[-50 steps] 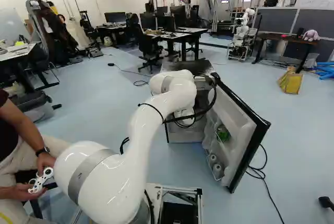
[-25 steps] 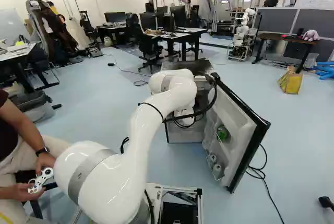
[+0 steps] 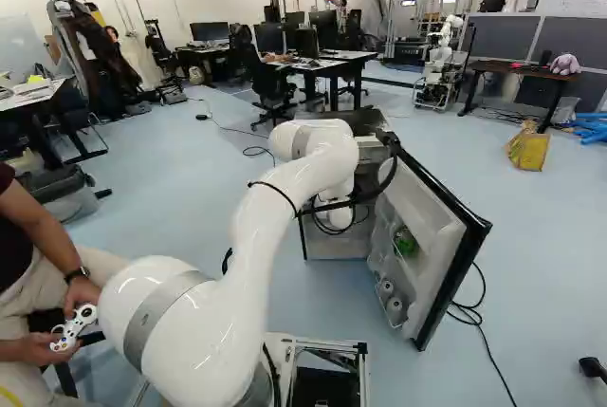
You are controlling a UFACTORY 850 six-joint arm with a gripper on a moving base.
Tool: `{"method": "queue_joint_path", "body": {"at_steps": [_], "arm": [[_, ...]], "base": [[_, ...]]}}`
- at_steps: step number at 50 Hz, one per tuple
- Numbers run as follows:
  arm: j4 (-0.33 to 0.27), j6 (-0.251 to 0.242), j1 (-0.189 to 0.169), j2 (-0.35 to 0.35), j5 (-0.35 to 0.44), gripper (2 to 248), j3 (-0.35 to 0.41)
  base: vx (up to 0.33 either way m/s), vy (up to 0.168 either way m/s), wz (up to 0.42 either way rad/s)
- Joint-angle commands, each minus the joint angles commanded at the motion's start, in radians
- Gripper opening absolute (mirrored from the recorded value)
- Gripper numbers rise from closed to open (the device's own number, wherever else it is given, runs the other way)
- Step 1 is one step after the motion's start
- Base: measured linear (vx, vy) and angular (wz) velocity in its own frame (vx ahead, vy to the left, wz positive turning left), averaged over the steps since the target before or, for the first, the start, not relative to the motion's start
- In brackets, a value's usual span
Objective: Grab a drink from the fridge
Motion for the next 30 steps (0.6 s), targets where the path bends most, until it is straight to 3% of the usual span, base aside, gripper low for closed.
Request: {"method": "queue_joint_path", "body": {"at_steps": [30], "arm": [[0.000,0.000,-0.013,0.190,0.000,88,0.254]], "base": [[0.000,0.000,0.000]]}}
